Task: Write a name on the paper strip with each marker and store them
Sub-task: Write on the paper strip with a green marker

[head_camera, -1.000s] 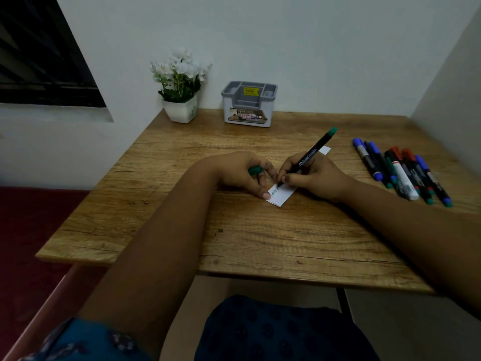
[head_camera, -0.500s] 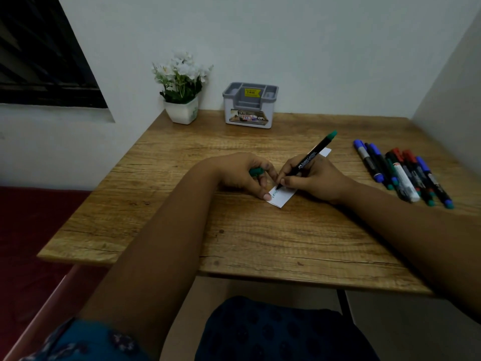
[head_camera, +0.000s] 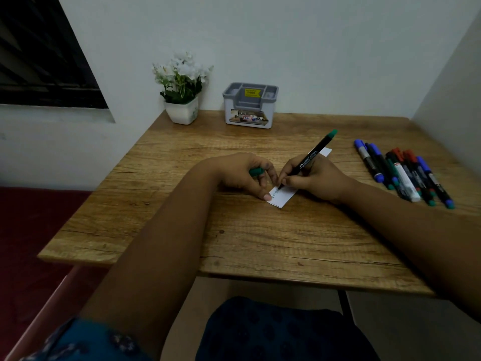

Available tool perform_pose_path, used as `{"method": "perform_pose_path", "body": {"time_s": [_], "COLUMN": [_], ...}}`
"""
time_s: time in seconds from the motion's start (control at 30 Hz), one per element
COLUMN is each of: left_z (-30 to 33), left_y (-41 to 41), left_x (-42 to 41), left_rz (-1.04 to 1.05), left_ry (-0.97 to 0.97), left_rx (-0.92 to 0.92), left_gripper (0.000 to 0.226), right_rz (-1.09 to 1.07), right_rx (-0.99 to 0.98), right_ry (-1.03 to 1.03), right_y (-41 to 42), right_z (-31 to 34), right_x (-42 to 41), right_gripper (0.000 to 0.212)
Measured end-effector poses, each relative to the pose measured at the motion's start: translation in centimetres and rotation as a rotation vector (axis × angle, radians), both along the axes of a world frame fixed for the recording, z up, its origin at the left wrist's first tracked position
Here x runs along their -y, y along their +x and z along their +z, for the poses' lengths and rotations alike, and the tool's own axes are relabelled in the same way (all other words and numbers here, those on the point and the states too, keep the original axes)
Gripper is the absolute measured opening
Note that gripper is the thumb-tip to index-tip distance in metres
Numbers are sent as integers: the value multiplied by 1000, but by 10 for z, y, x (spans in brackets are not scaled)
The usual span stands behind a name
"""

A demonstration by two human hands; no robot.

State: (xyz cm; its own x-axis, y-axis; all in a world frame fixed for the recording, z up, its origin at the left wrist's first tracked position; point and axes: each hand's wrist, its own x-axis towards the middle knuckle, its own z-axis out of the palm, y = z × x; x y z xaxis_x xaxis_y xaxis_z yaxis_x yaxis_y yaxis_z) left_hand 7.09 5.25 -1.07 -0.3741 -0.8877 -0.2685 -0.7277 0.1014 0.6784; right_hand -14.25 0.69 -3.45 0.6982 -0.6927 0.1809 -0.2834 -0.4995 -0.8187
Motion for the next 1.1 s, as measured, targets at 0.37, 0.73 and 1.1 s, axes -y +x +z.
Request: {"method": "perform_pose_path", "body": {"time_s": [0.37,0.73,1.1], "left_z": [-1,-1,0], "left_y": [5,6,7], "left_x": [1,3,3], "left_rz": [-17,-19,-15], "left_ry": [20,54,46], "left_rx": [-23,-62,-59], "left_gripper": [33,34,35], "right_rz": [-6,7,8], "right_rx": [-19,-30,-20], "right_ry": [-24,-58,-18], "right_y": [0,1,2], "right_z": [-2,-4,-1], "right_x": [-1,-1,-2], "right_gripper": [9,7,9]}}
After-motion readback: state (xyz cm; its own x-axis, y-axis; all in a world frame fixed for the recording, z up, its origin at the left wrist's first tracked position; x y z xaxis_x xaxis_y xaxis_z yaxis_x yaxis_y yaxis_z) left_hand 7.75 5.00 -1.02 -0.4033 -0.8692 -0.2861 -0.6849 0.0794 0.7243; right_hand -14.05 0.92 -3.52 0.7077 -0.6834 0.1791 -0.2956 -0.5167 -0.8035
